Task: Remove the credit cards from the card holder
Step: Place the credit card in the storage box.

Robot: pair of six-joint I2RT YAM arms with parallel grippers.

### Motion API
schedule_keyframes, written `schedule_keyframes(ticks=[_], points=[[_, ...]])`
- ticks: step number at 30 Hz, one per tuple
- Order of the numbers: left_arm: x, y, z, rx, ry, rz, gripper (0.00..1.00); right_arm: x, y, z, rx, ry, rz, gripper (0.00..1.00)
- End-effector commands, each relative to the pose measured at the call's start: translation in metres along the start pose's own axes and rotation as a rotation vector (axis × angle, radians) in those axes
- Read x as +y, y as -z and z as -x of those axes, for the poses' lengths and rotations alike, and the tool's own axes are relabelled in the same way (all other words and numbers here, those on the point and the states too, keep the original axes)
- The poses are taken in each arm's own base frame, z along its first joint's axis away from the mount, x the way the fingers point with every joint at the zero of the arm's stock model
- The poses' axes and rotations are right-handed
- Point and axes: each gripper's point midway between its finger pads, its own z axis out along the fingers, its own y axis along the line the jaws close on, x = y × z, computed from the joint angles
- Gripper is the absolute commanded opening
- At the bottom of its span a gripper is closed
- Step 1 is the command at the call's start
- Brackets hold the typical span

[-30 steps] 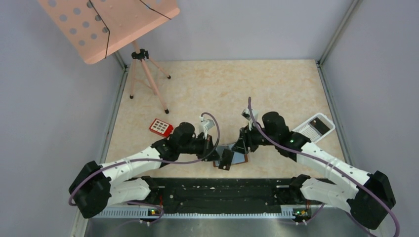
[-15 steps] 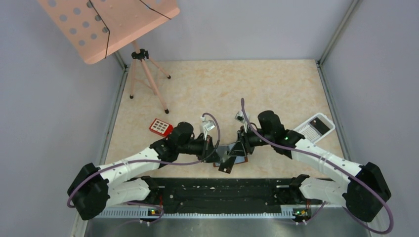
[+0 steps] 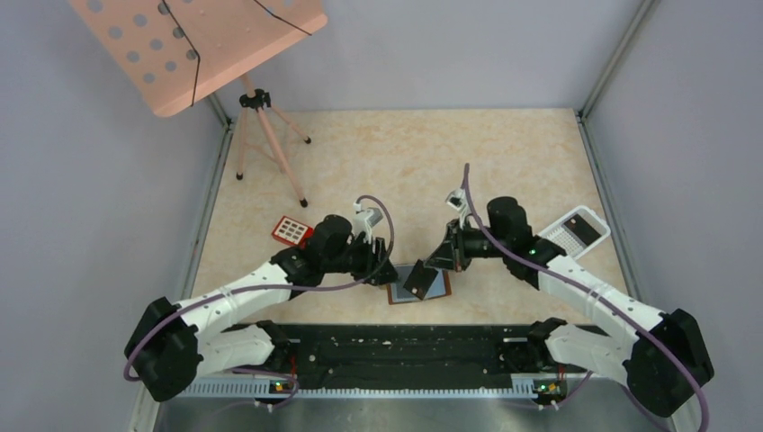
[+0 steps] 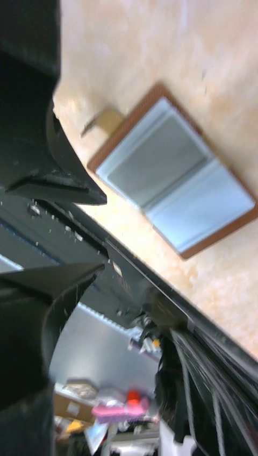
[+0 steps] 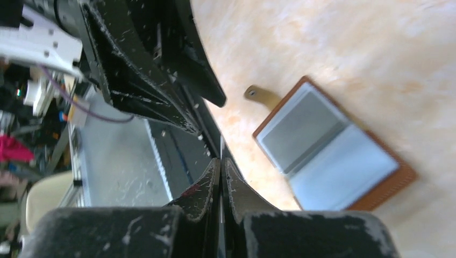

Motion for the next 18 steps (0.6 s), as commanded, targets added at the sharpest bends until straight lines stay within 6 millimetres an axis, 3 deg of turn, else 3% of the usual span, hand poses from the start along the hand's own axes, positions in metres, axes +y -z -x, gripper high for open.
schedule_keyframes(ticks=[1, 3, 6, 8, 9, 14, 18], points=[[0.017, 0.014, 0.034, -0.122, -0.027, 0.150, 0.56, -0.016, 0.024, 0.042, -0.175, -0.034, -0.076, 0.00], [0.018, 0.021, 0.041, -0.146, -0.053, 0.186, 0.63, -0.035, 0.039, 0.052, -0.224, -0.083, -0.153, 0.00], [0.017, 0.034, 0.052, -0.167, -0.092, 0.233, 0.74, -0.074, 0.077, 0.074, -0.337, -0.177, -0.347, 0.00], [0.019, 0.043, 0.061, -0.195, -0.102, 0.280, 0.94, -0.099, 0.110, 0.083, -0.412, -0.239, -0.495, 0.00], [0.020, 0.046, 0.065, -0.209, -0.107, 0.299, 0.98, -0.108, 0.126, 0.088, -0.450, -0.255, -0.566, 0.00], [0.009, 0.063, 0.079, -0.211, -0.154, 0.331, 0.99, -0.145, 0.208, 0.102, -0.623, -0.318, -0.894, 0.00], [0.004, 0.081, 0.086, -0.209, -0.198, 0.375, 0.99, -0.166, 0.261, 0.098, -0.740, -0.399, -1.047, 0.00]])
